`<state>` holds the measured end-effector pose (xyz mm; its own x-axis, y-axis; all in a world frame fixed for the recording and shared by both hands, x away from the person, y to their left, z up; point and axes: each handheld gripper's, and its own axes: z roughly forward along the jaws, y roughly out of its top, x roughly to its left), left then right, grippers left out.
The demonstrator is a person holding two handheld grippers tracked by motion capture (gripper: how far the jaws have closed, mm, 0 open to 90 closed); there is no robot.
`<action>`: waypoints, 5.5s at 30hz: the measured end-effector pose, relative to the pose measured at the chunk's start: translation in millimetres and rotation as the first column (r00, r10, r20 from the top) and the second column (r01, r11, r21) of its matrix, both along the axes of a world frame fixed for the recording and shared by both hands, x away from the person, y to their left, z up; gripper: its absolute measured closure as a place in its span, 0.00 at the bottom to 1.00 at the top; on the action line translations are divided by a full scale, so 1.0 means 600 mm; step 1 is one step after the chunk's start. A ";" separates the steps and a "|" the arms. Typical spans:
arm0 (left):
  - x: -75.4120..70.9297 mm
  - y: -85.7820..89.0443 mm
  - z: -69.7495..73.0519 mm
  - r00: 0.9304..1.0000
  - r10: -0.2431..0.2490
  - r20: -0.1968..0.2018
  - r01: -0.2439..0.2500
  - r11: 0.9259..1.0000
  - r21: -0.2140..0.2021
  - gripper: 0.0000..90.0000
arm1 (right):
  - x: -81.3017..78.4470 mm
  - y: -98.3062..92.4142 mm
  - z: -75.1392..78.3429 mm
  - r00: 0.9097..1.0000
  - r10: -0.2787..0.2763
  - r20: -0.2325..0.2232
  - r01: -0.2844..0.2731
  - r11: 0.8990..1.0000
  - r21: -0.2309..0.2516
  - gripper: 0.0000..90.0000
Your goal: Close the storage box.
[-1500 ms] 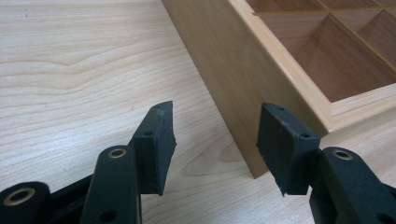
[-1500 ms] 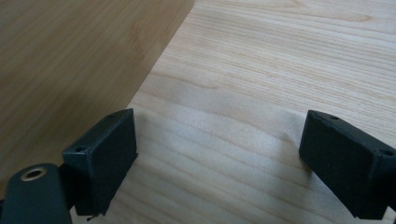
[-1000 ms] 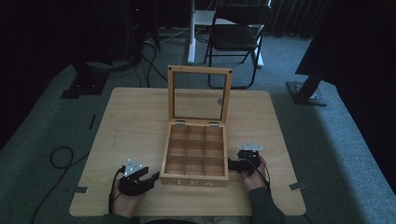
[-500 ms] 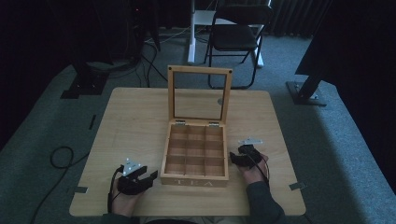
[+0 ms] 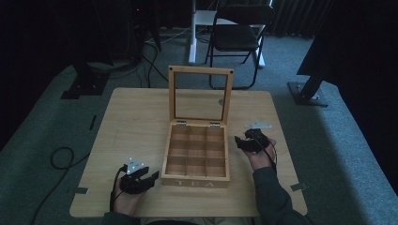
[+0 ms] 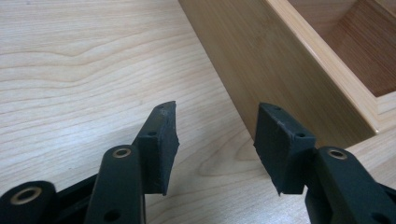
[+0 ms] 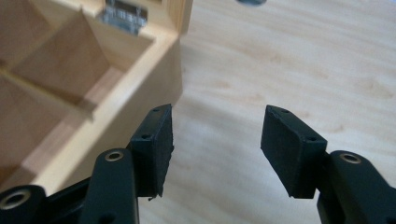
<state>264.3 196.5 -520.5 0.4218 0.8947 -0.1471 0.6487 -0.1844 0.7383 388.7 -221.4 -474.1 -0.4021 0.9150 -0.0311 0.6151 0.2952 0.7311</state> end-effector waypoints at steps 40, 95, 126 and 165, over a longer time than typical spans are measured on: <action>-0.004 -0.023 0.001 0.998 -0.045 -0.032 0.044 0.999 -0.029 0.78 | 0.157 0.053 0.080 0.985 0.148 0.085 -0.161 0.973 0.166 0.45; -0.008 -0.030 0.001 0.998 -0.054 -0.034 0.053 0.998 -0.033 0.84 | 0.101 0.071 0.101 0.953 0.182 0.241 -0.212 0.972 0.104 0.57; 0.003 0.000 0.029 1.000 0.010 0.007 -0.009 0.999 -0.052 0.64 | 0.045 0.065 0.105 0.936 0.180 0.303 -0.229 0.964 0.136 0.57; 0.123 -0.048 0.241 0.960 -0.016 0.281 0.023 0.999 -0.022 0.74 | 0.002 0.064 0.095 0.938 0.159 0.307 -0.213 0.966 0.149 0.54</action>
